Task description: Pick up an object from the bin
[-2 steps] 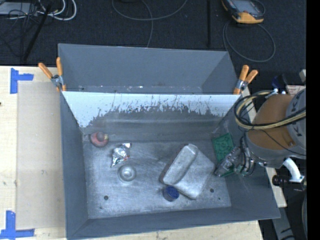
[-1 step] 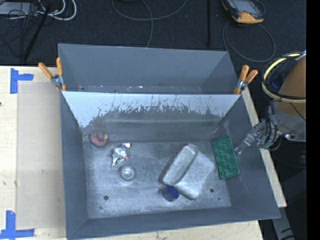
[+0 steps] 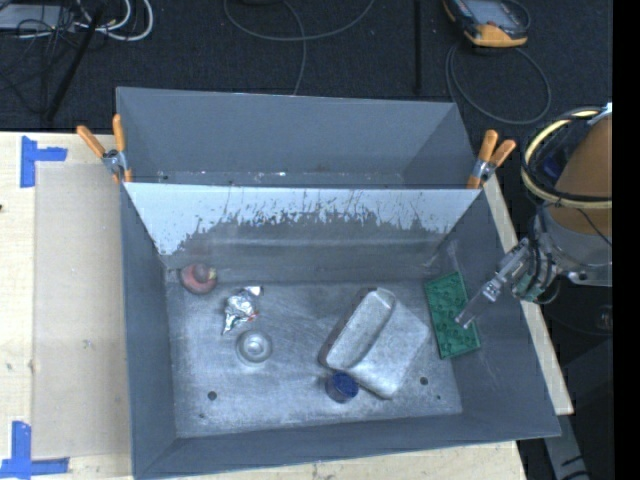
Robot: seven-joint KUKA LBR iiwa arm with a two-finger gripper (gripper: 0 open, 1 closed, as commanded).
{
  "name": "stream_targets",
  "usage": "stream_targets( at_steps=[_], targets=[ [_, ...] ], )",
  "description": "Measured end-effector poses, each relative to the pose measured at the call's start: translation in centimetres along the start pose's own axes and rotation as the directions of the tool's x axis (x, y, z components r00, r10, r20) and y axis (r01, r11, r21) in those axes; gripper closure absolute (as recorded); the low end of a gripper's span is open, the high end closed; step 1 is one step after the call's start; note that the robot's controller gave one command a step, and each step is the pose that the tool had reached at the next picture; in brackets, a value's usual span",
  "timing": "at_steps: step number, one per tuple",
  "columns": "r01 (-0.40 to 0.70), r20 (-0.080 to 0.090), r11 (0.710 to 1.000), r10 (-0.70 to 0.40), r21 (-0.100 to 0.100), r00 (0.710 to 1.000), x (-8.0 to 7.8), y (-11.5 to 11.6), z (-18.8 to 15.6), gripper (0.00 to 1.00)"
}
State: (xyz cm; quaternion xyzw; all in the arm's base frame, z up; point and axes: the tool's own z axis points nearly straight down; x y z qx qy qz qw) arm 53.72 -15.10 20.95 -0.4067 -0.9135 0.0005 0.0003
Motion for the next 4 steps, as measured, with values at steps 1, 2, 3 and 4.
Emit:
stream_targets(
  at_steps=[1,2,3,4],
  targets=[
    [-0.279,-0.011,0.960,0.279,-0.005,0.960,-1.0,1.1,9.8,0.00],
    [-0.382,-0.022,0.924,0.381,-0.017,0.924,-1.3,3.1,13.2,0.00],
    [-0.378,-0.024,0.926,0.378,-0.017,0.926,-1.1,3.2,13.3,1.00],
    [-0.475,0.003,0.880,0.475,-0.007,0.880,-1.5,4.3,-7.8,1.00]
  ],
)
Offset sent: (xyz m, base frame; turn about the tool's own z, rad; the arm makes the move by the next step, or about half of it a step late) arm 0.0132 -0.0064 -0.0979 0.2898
